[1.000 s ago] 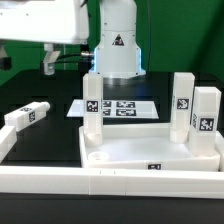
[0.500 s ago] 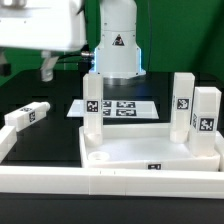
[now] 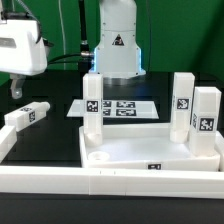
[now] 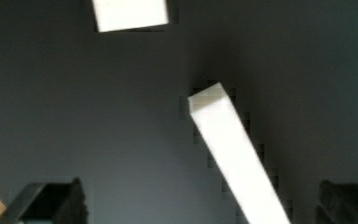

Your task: Assemble desk

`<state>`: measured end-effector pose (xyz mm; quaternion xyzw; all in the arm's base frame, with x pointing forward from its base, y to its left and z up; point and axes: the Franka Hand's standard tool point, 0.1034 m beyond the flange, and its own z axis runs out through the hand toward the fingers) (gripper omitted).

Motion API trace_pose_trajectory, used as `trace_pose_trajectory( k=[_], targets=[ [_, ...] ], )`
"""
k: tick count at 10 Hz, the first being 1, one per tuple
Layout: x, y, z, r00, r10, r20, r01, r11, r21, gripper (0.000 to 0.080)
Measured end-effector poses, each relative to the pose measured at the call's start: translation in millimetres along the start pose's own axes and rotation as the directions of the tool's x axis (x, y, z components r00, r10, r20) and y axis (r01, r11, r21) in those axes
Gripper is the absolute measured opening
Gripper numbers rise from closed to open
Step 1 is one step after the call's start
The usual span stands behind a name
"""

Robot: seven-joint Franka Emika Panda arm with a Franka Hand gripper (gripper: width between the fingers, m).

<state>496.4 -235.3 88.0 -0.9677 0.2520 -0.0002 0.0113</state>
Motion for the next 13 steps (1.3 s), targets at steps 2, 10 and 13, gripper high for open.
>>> trace_pose_trajectory(
  k=[2, 10, 13],
  targets=[
    [-8.6, -2.9, 2.6, 0.995, 0.0, 0.104, -0.003, 1.0, 0.028, 0.0649],
    [-27.7, 20.1, 27.6, 0.779, 0.001, 0.627, -0.068, 0.994, 0.083, 0.0649],
    [-37.2, 28.5, 39.6, 0.677, -0.017, 0.736, -0.038, 0.998, 0.057, 0.0649]
  ],
)
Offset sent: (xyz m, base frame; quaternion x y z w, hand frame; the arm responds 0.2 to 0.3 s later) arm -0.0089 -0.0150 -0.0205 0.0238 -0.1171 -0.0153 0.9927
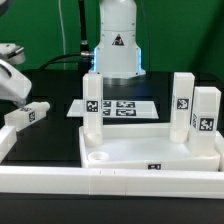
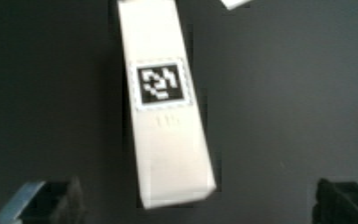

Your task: Assemble desk

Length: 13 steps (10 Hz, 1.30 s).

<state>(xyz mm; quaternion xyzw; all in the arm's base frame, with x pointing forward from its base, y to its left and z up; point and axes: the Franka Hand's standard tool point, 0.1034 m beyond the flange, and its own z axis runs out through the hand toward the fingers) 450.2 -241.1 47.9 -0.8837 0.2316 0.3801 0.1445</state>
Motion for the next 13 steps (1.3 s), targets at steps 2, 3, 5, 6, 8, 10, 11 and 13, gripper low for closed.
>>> trace_pose_trajectory(
  k=[2, 3, 5, 6, 8, 10, 11, 13],
  targets=[
    [3.1, 4.0, 7.8, 0.997, 0.013, 0.082, -0.013, 1.0, -0.004, 0.0649],
    [4.6, 4.2, 11.3, 0.995, 0.017, 0.096, -0.016, 1.0, -0.007, 0.0649],
    [9.2, -0.4, 11.6, 0.997, 0.009, 0.078, -0.007, 1.0, -0.017, 0.0649],
    [10.3, -0.7, 15.4, 0.996, 0.008, 0.085, -0.006, 1.0, -0.017, 0.0649],
    [11.7, -2.1, 21.8, 0.995, 0.005, 0.1, -0.003, 1.0, -0.017, 0.0649],
    [5.4, -1.2, 25.6, 0.988, 0.015, 0.154, -0.013, 1.0, -0.009, 0.0649],
    [4.3, 3.9, 29.6, 0.974, 0.032, 0.222, -0.028, 0.999, -0.019, 0.0649],
    [11.8, 6.0, 31.3, 0.972, 0.033, 0.231, -0.027, 0.999, -0.027, 0.0649]
  ],
)
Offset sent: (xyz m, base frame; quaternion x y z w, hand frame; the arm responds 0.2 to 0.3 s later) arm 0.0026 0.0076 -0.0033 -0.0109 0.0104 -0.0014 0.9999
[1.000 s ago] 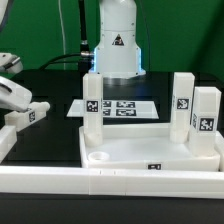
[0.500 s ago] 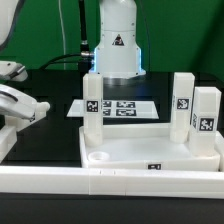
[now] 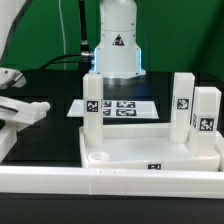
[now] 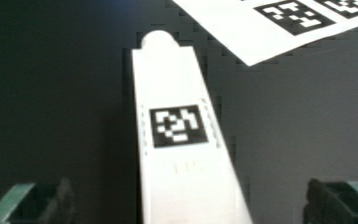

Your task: Assemble desk

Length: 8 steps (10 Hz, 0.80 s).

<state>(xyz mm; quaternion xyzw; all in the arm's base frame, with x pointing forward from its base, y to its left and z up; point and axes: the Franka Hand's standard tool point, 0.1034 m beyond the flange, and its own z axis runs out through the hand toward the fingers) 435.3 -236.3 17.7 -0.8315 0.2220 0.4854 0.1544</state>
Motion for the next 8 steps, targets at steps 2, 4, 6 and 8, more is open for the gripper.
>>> trace_pose_trajectory(
  k=[2, 4, 6, 8],
  targets=[
    [4.7, 1.1, -0.3, 1.0, 0.0, -0.019, 0.0, 1.0, -0.005, 0.0649],
    [8.7, 2.4, -1.1, 0.999, 0.001, -0.037, -0.001, 1.0, -0.009, 0.0649],
    [10.2, 2.0, -1.8, 0.999, 0.0, -0.044, -0.001, 1.0, -0.011, 0.0398],
    [10.4, 1.8, -2.1, 0.999, 0.0, -0.046, 0.0, 1.0, -0.013, 0.0287]
  ],
)
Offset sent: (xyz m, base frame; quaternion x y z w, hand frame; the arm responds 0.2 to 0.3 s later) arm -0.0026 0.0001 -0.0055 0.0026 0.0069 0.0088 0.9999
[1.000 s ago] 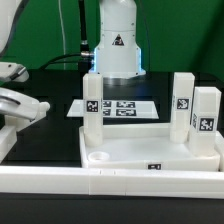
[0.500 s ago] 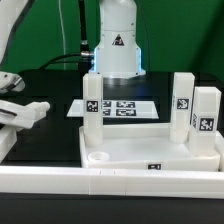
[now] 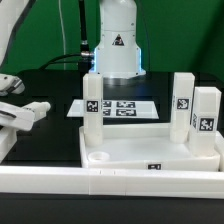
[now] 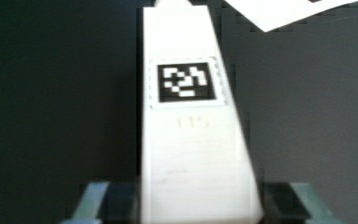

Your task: Assemble desk

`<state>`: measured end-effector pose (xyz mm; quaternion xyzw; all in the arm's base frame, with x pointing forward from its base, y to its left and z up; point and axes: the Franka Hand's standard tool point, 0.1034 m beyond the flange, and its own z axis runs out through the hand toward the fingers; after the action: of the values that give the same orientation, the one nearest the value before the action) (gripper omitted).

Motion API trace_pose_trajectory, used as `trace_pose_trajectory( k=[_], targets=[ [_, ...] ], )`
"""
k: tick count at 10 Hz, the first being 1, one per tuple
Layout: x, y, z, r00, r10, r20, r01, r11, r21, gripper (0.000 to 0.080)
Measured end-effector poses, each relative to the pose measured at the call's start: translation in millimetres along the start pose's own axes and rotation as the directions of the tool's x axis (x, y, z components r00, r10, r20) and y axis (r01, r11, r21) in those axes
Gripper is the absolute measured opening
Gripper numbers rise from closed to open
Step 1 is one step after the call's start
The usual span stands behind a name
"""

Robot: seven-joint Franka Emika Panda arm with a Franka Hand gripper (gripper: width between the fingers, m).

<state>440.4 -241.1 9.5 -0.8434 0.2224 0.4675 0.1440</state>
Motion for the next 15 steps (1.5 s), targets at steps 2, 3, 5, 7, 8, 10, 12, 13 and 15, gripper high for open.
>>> trace_pose_trajectory(
  k=[2, 3, 5, 7, 8, 10, 12, 13, 15],
  targets=[
    [-0.1, 0.6, -0.9, 1.0, 0.0, -0.002, 0.0, 1.0, 0.001, 0.0287],
    [-1.8, 1.1, -4.4, 1.0, 0.0, -0.006, 0.0, 1.0, 0.003, 0.0287],
    [-21.2, -4.1, -26.2, 1.0, 0.013, -0.019, -0.012, 1.0, 0.017, 0.0287],
    [-47.4, -15.0, -52.8, 0.999, 0.03, -0.038, -0.029, 0.999, 0.021, 0.0288],
    [-58.1, -23.4, -65.5, 0.997, 0.041, -0.062, -0.041, 0.999, 0.006, 0.0288],
    [-57.7, -25.6, -70.5, 0.995, 0.037, -0.095, -0.039, 0.999, -0.013, 0.0288],
    [-55.1, -27.2, -73.2, 0.993, 0.033, -0.116, -0.035, 0.999, -0.017, 0.0288],
    [-58.1, -38.0, -79.4, 0.99, 0.023, -0.136, -0.027, 0.999, -0.025, 0.0289],
    [-77.5, -80.3, -101.6, 0.965, 0.036, -0.261, -0.048, 0.998, -0.04, 0.029]
  ],
)
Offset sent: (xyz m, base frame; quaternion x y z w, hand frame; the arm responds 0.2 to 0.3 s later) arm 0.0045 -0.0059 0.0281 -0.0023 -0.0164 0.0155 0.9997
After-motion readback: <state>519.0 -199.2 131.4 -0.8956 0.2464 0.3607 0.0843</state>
